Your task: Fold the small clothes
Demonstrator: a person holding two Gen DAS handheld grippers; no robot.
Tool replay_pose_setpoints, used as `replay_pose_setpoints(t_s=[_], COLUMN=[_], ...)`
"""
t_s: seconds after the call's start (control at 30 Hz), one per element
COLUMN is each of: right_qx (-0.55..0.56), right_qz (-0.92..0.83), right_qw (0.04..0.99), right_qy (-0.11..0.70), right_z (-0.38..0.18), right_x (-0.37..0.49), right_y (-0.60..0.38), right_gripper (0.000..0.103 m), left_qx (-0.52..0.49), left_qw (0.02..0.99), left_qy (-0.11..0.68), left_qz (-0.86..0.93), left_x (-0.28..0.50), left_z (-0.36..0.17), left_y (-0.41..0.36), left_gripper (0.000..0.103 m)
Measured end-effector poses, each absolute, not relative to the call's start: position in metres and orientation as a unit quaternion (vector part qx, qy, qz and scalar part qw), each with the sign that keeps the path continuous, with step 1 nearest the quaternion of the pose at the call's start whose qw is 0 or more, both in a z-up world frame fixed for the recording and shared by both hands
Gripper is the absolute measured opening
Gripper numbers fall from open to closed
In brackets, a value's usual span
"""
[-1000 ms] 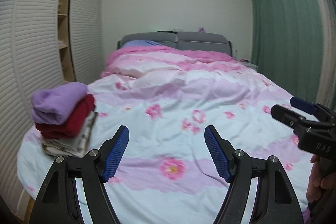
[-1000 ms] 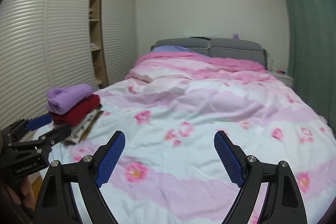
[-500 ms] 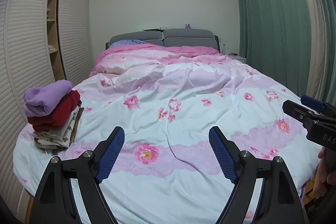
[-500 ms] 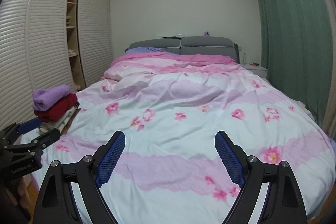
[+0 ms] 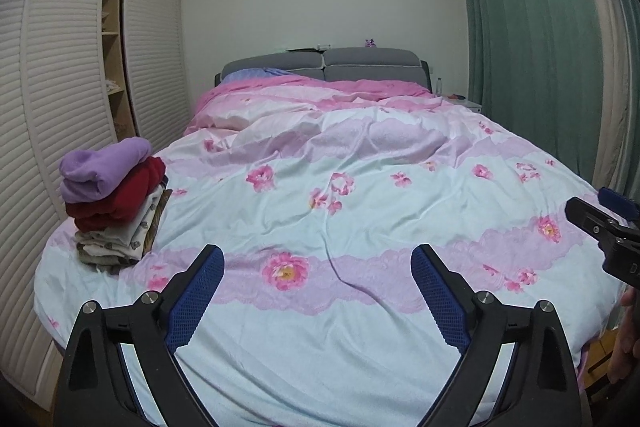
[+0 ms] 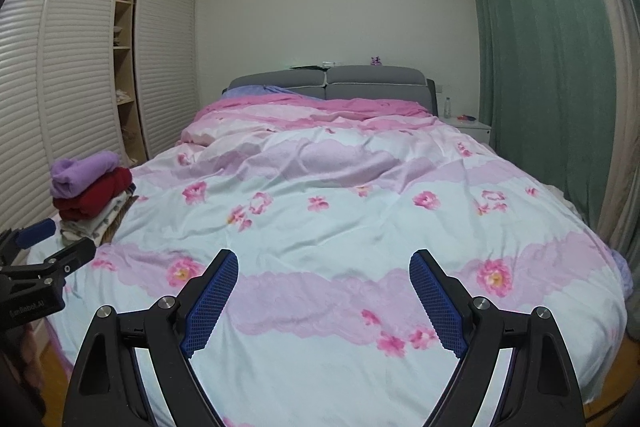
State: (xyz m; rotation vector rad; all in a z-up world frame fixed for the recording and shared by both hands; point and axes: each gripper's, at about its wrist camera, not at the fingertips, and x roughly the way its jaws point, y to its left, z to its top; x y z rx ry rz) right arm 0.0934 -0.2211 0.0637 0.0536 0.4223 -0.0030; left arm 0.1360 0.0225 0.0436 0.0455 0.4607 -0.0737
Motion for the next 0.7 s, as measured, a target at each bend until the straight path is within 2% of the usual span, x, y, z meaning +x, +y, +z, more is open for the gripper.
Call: replay_pose_setpoints(t_s=[0.27, 0.4, 0.7], right_qx=[0.018, 0.014, 0.011], right_qz=[-0.014, -0.019, -0.022], right_qw=[0.978, 0.979, 0.979], right_qy=[0.208, 0.205, 0.205], right_z=[0.060, 0.059, 0.057], right_x=[0.085, 0.083, 0.080], right_y=[-0.222, -0.222, -0.222], right_gripper=[0.093, 0.098, 0.098], left_qx=[0.017, 0.017, 0.010], left_qw=[0.972, 0.972, 0.971], left_qy=[0.232, 0.233, 0.240], left_qz=[-0.020, -0.015, -0.007], left_x=[0.131, 0.129, 0.125], left_z=[0.038, 0.035, 0.028], left_y=[0.028, 0.029, 0.034], left_gripper=[0.103, 0.103, 0.103])
